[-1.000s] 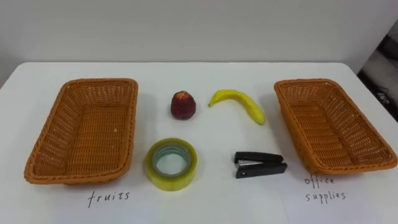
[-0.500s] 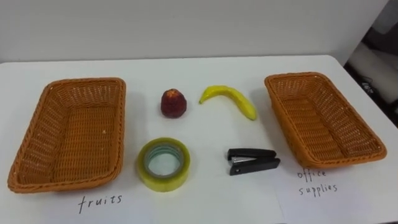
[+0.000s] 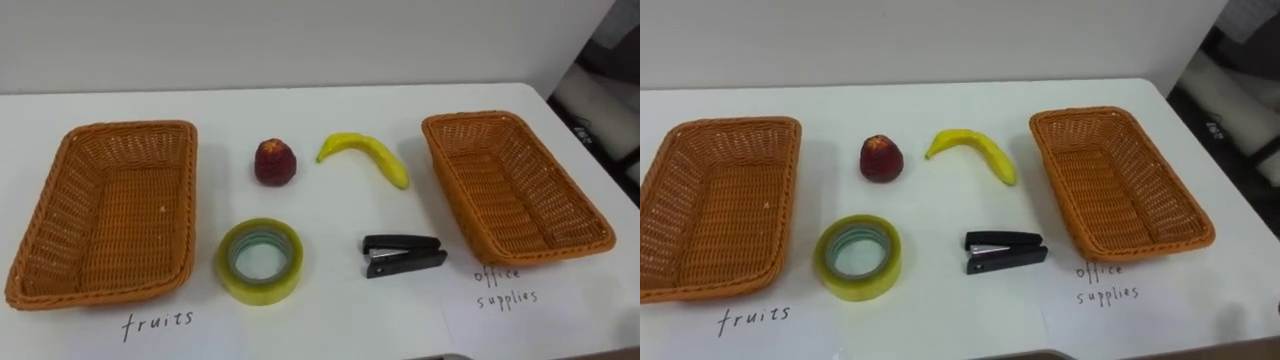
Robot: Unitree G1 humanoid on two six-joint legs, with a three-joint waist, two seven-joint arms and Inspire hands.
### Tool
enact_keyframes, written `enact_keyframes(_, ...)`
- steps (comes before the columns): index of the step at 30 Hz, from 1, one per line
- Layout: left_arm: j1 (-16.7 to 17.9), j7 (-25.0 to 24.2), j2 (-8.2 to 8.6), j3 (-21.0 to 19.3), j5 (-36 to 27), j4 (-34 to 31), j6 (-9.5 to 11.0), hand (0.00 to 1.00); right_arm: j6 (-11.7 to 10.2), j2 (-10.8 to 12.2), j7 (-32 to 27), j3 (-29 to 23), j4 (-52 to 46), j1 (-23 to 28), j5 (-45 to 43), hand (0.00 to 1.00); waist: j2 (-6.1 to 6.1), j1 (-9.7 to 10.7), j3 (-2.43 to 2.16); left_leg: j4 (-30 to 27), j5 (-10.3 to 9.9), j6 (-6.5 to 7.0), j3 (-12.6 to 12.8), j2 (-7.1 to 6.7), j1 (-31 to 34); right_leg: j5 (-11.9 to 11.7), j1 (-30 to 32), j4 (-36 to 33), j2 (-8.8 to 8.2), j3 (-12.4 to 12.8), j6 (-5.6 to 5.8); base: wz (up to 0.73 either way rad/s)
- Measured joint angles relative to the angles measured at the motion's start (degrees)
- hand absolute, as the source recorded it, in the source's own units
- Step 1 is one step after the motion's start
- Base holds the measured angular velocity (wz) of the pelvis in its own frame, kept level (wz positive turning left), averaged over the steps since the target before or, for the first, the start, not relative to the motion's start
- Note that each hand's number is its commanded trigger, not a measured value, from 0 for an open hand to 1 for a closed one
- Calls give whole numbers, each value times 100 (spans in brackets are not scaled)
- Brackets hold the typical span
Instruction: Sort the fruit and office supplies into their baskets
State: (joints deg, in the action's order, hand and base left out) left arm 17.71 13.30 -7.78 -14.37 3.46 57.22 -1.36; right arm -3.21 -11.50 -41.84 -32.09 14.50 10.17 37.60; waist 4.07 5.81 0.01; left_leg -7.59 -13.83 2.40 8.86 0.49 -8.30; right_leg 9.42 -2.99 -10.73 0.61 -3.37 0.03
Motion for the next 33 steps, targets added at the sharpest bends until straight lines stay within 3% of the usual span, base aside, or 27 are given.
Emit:
enact_keyframes(15,81,198,3,136,123,-14,1,0,-112,-3,-327,179,-1693,14,-675,0,-81,-1,3,17,-2,-5,-1,32,-3,-7,14,-8,35,-9,-10,0)
enact_keyframes(30,177,240,12,233,127,79,6,0,-111,-8,-64,467,-2435,-240,-1341,0,-76,-161,-11,-17,6,-16,40,42,6,-23,62,-115,31,-16,-36,-1)
enact_keyframes(33,213,238,12,237,191,79,5,0,-111,-117,-39,486,-2537,-376,-1414,0,-61,-151,-2,-20,7,-17,29,42,19,-24,61,-105,30,-24,-36,0)
